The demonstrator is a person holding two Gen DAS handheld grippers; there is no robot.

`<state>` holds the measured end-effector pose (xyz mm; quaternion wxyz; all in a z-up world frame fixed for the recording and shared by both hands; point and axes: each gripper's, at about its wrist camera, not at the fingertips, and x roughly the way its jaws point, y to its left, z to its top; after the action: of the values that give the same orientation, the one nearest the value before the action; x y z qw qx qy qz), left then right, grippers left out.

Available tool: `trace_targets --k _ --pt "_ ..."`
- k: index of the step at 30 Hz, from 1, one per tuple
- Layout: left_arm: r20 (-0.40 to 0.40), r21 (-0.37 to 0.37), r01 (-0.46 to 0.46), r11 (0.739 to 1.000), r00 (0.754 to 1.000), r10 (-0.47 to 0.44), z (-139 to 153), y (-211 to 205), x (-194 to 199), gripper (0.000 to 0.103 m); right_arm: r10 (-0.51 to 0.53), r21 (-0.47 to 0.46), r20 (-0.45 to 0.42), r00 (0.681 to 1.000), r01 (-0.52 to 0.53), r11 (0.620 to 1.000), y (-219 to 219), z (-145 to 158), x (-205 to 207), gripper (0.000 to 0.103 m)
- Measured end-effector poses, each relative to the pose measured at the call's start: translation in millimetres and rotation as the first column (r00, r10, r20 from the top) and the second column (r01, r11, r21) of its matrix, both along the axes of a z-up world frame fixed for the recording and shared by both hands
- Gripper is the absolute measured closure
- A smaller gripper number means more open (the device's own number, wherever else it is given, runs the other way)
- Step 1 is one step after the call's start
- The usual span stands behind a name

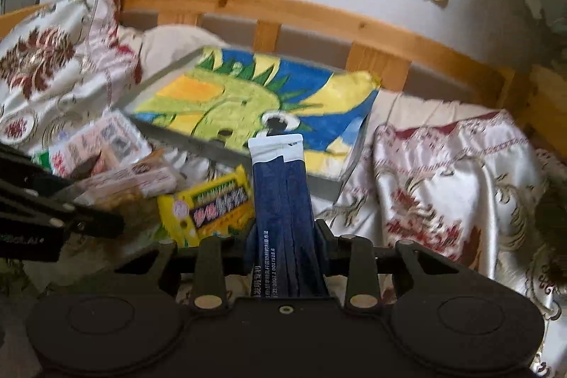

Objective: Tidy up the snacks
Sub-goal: 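Grasp the dark blue stick packet with the right gripper while the left grasps the brown bread snack, then carry both packets over the dinosaur tray and open both grippers to drop them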

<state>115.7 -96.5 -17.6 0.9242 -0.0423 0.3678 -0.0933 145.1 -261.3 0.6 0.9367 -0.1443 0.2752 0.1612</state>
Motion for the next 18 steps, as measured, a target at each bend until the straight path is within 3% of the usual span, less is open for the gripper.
trace_targets --k 7,11,18 --pt "0.027 -0.054 0.021 0.998 0.999 -0.020 8.0 2.6 -3.3 0.063 -0.033 0.064 0.078 0.996 0.028 0.998 -5.2 8.5 8.3 0.068" --pt "0.062 -0.085 0.022 0.996 0.998 -0.017 17.4 2.6 1.4 0.063 -0.035 0.078 0.070 0.997 0.029 0.997 -5.6 8.7 20.1 0.068" --pt "0.102 -0.059 -0.035 0.998 0.994 0.041 25.8 -5.3 40.6 0.063 -0.039 0.113 0.123 0.992 0.025 0.993 -1.3 7.9 53.1 0.068"
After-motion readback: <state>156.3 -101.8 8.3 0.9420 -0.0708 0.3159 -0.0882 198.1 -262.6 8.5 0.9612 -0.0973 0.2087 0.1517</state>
